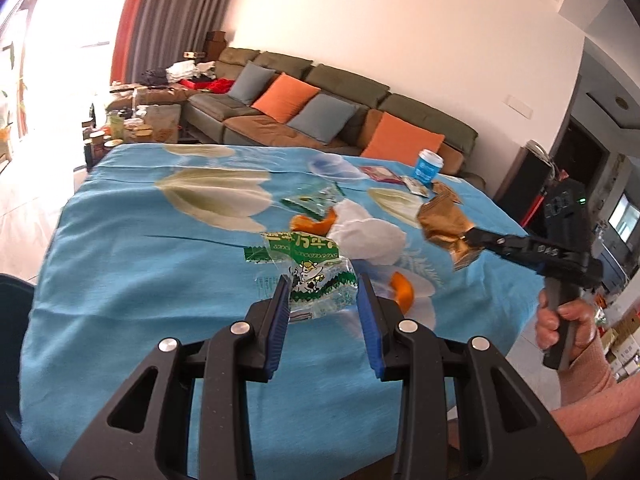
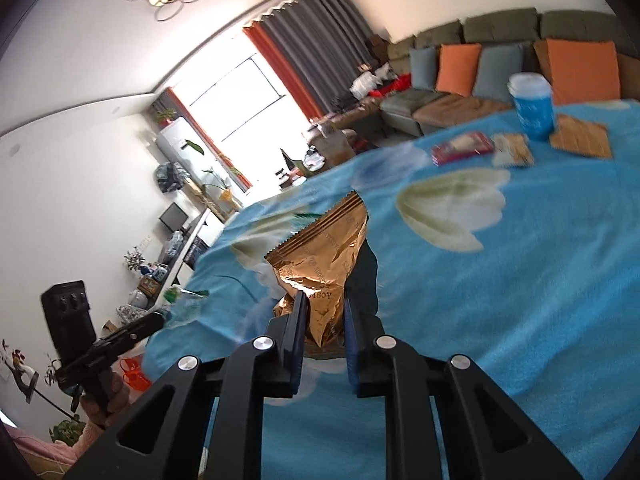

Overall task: Collect trash
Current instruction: 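Carry the wrapper in the left gripper while the right carries the foil bag to the bin, then open the left gripper over the bin while the right releases the foil bag into it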

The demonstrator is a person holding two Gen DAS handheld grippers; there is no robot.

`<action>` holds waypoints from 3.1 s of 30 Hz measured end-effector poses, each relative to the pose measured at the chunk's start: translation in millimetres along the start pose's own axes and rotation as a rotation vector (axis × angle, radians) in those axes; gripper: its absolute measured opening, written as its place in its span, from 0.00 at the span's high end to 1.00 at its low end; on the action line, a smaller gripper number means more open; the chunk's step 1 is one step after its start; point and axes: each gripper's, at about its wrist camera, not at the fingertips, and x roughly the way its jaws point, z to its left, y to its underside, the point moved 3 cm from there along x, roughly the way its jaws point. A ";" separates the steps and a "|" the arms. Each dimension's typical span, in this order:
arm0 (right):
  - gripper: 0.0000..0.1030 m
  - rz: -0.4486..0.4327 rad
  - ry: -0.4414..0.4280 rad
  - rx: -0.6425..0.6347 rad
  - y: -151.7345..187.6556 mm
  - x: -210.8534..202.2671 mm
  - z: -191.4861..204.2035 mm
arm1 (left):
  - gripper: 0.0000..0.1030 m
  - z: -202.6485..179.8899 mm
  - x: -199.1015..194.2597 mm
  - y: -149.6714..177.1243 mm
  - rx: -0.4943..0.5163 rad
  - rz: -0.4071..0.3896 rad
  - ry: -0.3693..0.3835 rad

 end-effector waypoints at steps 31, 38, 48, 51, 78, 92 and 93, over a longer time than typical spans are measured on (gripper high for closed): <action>0.85 0.239 -0.346 -0.286 1.4 164.0 182.8 | 0.68 113.0 -134.5 30.9 -0.206 -0.150 -0.285; 0.85 0.284 -0.388 -0.328 9.0 188.1 217.2 | 0.68 140.2 -159.8 37.5 -0.239 -0.169 -0.357; 0.85 0.329 -0.423 -0.379 15.2 212.8 253.6 | 0.68 181.3 -192.0 48.8 -0.295 -0.185 -0.444; 0.85 0.342 -0.427 -0.393 17.2 221.4 264.7 | 0.68 193.3 -199.0 53.2 -0.318 -0.185 -0.466; 0.85 0.485 -0.381 -0.452 43.1 305.9 326.1 | 0.68 259.1 -175.9 78.1 -0.454 -0.100 -0.529; 0.84 0.559 -0.326 -0.477 62.0 344.2 345.3 | 0.68 289.7 -149.2 89.9 -0.512 -0.043 -0.533; 0.84 0.567 -0.320 -0.478 63.9 346.8 346.2 | 0.68 290.1 -147.6 90.5 -0.513 -0.040 -0.533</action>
